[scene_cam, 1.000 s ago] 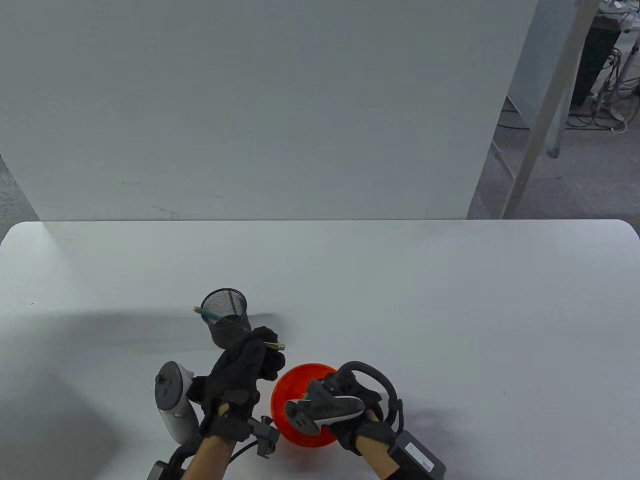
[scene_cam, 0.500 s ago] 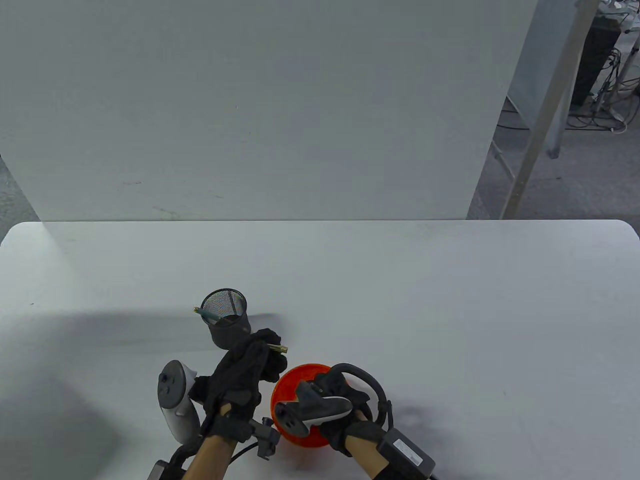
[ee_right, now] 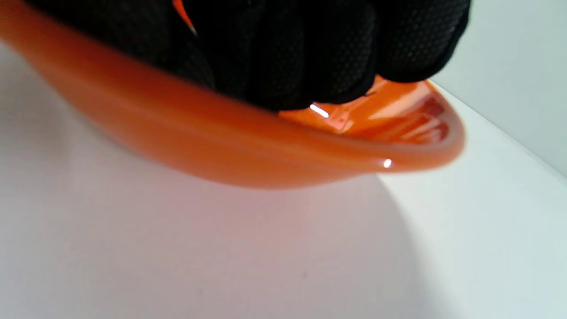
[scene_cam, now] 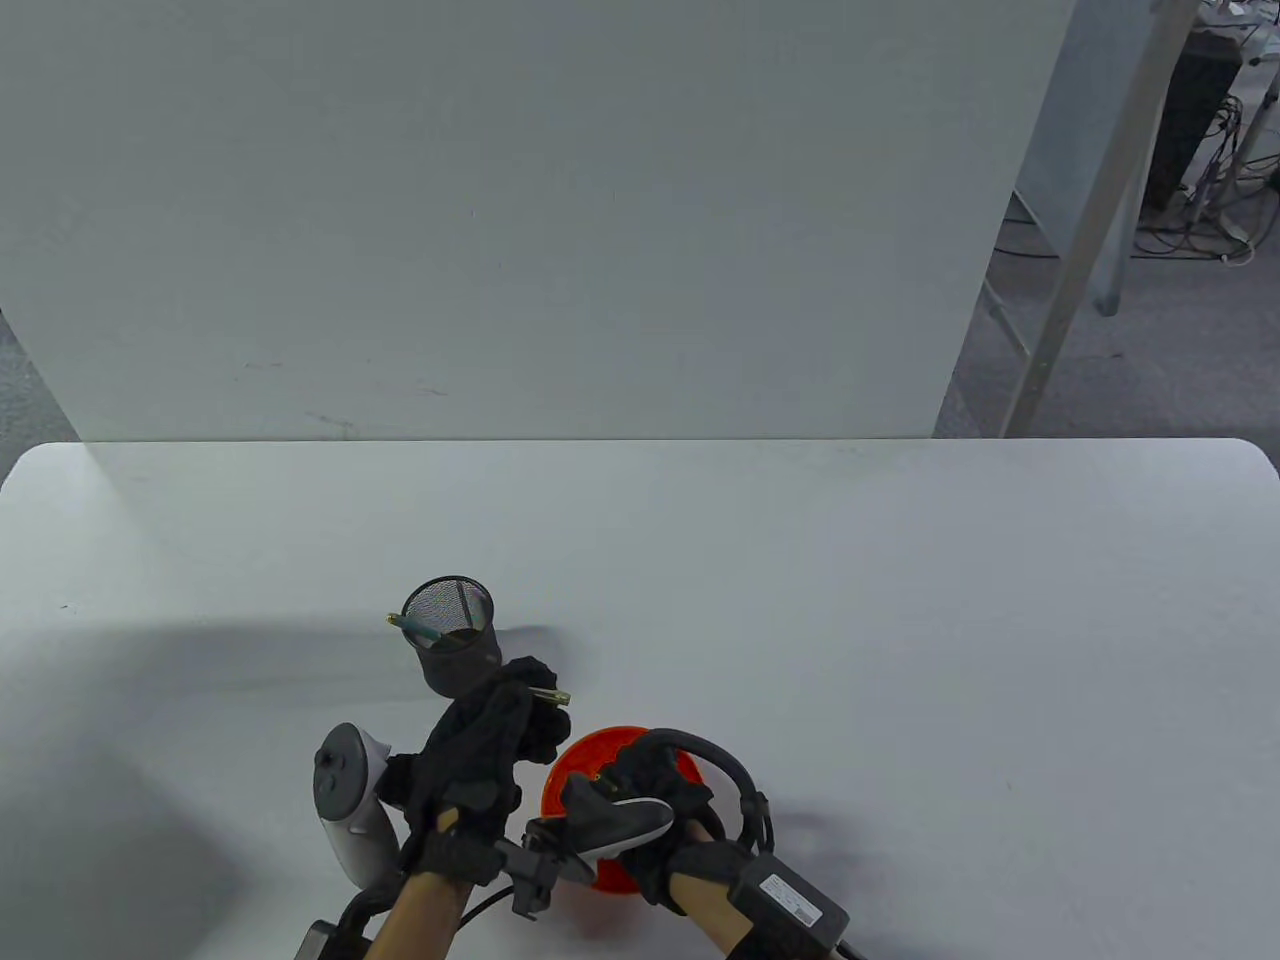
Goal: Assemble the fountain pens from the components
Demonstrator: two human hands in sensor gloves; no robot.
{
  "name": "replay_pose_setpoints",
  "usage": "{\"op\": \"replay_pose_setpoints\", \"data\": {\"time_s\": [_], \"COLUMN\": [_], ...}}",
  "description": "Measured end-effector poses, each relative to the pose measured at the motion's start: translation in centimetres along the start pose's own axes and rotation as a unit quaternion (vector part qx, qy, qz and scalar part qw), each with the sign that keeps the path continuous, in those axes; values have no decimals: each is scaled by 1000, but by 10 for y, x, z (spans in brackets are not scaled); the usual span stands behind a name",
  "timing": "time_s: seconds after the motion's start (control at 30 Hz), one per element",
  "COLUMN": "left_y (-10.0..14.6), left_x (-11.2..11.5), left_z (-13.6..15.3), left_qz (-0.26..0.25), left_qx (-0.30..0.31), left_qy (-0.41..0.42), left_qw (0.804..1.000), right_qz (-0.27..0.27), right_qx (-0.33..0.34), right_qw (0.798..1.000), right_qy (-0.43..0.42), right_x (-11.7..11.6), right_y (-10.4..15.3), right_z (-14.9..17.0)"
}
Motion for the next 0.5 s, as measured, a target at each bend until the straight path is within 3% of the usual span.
{"op": "replay_pose_setpoints", "data": {"time_s": [0.23, 0.4, 0.5], "left_y": [1, 1, 1], "left_x": [-1, -3, -2], "left_z": [-1, -2, -4], "left_qz": [-4, -7, 6], "left_qx": [-1, 3, 7], "left_qy": [13, 16, 16], "left_qw": [1000, 1000, 1000], "right_qz": [18, 55, 47], "right_qx": [-30, -28, -28], "right_qw": [997, 998, 998], "right_qy": [-74, -8, -19], "right_x": [1, 4, 2], "right_y": [12, 15, 11], "right_z": [17, 5, 2]}}
Point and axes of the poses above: the tracker on the back of each hand, its own z axis roughly to the little-finger side, its own y axis roughly from the fingertips to the wrist, x = y × z, the point moved 4 cm from there along -y, roughly from the wrist to the fingertips, and after that the axes turned 4 degrees about -x, right-handed, at the moved point
